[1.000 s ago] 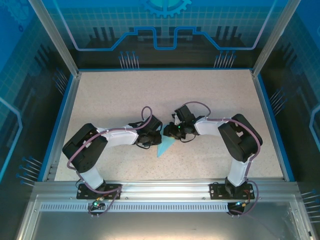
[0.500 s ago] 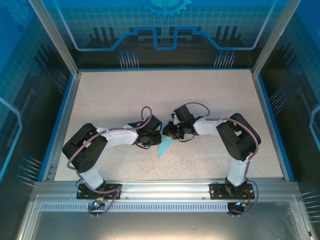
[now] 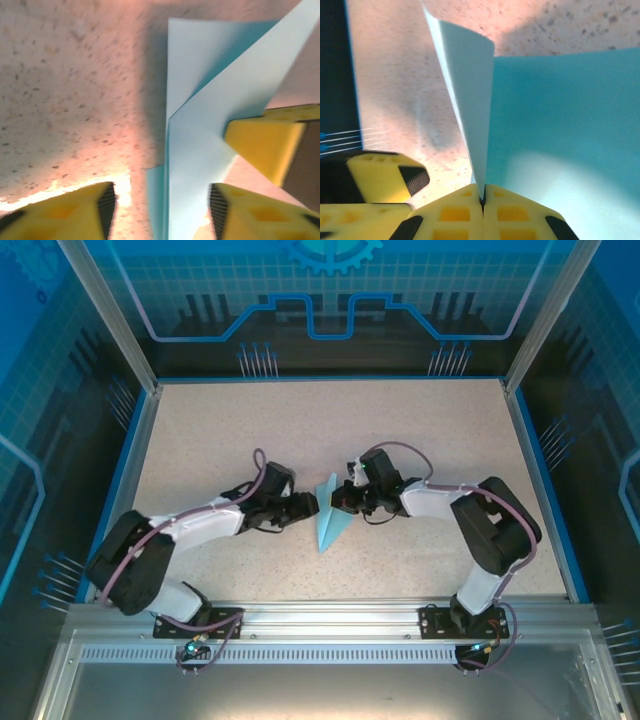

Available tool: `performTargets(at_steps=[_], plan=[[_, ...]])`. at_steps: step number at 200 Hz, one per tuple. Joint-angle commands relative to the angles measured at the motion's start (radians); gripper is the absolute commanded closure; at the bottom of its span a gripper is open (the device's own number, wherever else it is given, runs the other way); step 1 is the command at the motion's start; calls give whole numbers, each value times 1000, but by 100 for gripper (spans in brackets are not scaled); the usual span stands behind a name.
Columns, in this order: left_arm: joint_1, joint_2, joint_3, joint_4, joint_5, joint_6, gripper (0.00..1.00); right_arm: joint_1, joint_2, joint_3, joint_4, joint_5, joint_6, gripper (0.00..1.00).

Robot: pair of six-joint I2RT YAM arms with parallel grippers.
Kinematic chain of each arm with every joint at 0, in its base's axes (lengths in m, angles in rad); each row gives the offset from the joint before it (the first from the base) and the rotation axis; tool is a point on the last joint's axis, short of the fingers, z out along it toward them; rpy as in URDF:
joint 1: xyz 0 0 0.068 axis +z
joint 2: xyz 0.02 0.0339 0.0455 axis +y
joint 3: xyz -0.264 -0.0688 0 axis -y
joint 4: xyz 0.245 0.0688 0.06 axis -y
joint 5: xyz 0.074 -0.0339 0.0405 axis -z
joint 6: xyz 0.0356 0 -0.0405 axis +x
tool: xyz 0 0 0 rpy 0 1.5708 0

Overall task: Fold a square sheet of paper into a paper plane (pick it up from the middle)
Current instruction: Pick up the paper from the center of the table.

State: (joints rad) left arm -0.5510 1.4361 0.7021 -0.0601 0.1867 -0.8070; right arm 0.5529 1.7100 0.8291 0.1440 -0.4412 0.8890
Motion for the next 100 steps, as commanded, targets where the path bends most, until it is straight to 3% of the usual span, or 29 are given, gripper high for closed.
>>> performTargets(at_steps=[1,38,100], plan=[[57,-93,-52,119,185,-27,32,-55,-67,-17,116,-136,-20,100],[109,-170,-97,244,334,-91,10,-116,-154,-17,186,-258,16,100],[106,-116,-155,550,487,-254,6,-127,-208,19,206,-315,66,100]])
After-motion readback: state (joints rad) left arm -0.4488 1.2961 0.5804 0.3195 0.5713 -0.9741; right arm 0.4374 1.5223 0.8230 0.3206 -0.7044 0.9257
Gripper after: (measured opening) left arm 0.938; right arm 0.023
